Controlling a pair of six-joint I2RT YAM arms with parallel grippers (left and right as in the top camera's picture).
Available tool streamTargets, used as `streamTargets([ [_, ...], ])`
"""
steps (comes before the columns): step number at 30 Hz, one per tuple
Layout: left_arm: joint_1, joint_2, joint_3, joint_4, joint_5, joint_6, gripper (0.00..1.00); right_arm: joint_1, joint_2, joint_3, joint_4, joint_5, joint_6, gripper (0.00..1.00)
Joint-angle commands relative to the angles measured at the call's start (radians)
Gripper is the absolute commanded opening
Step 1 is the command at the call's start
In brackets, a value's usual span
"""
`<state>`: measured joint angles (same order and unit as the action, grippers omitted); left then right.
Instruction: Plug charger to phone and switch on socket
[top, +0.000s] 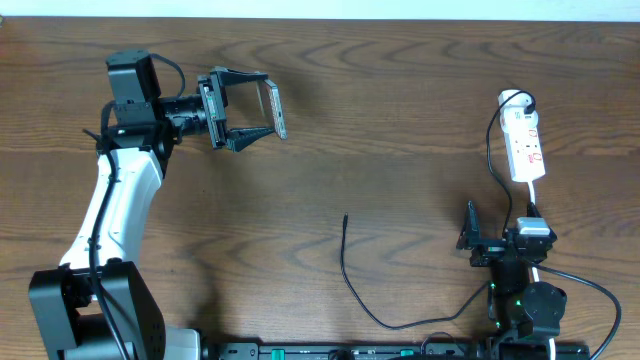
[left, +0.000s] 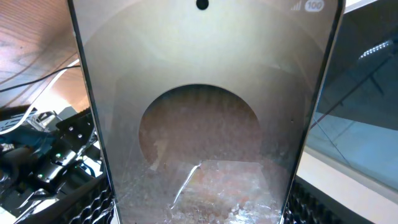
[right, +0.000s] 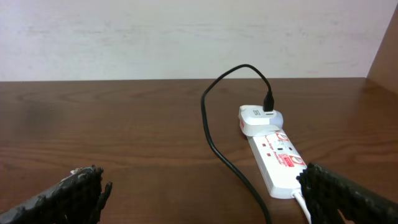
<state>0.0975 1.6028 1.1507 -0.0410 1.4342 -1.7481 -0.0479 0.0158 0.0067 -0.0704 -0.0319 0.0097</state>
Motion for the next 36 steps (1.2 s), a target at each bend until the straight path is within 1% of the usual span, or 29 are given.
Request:
streamTargets([
  [1, 0.003, -0.023, 0.007, 0.010, 0.027, 0.036, 0.07, 0.010, 0.002, -0.001, -0.005, 0.003, -0.015, 0.99],
  [5, 0.003, -0.023, 0.007, 0.010, 0.010, 0.103, 0.07, 0.010, 0.002, -0.001, -0.005, 0.003, -0.015, 0.99],
  [11, 0.003, -0.023, 0.007, 0.010, -0.066, 0.281, 0.07, 0.010, 0.002, -0.001, -0.004, 0.003, -0.015, 0.99],
  [15, 0.003, -0.023, 0.007, 0.010, -0.138, 0.442, 0.08, 0.010, 0.002, -0.001, -0.005, 0.003, -0.015, 0.99],
  [19, 0.003, -0.023, 0.006, 0.008, -0.210, 0.671, 0.07, 0.010, 0.002, -0.001, -0.005, 0.003, -0.015, 0.99],
  [21, 0.003, -0.023, 0.002, 0.000, -0.243, 0.723, 0.07, 0.010, 0.002, -0.001, -0.005, 0.003, -0.015, 0.99],
  [24, 0.003, -0.023, -0.013, -0.003, -0.320, 0.785, 0.08, 0.010, 0.002, -0.001, -0.004, 0.003, -0.015, 0.99],
  [27, 0.003, -0.022, -0.038, -0.035, -0.399, 0.807, 0.07, 0.010, 0.002, -0.001, -0.005, 0.003, -0.015, 0.99],
  [30, 0.002, -0.022, -0.066, -0.040, -0.438, 0.821, 0.07, 0.010, 0.002, -0.001, -0.005, 0.003, -0.015, 0.99],
  [36, 0.002, -0.021, -0.111, -0.040, -0.455, 0.835, 0.07, 0.010, 0.002, -0.001, -0.005, 0.003, -0.015, 0.99],
])
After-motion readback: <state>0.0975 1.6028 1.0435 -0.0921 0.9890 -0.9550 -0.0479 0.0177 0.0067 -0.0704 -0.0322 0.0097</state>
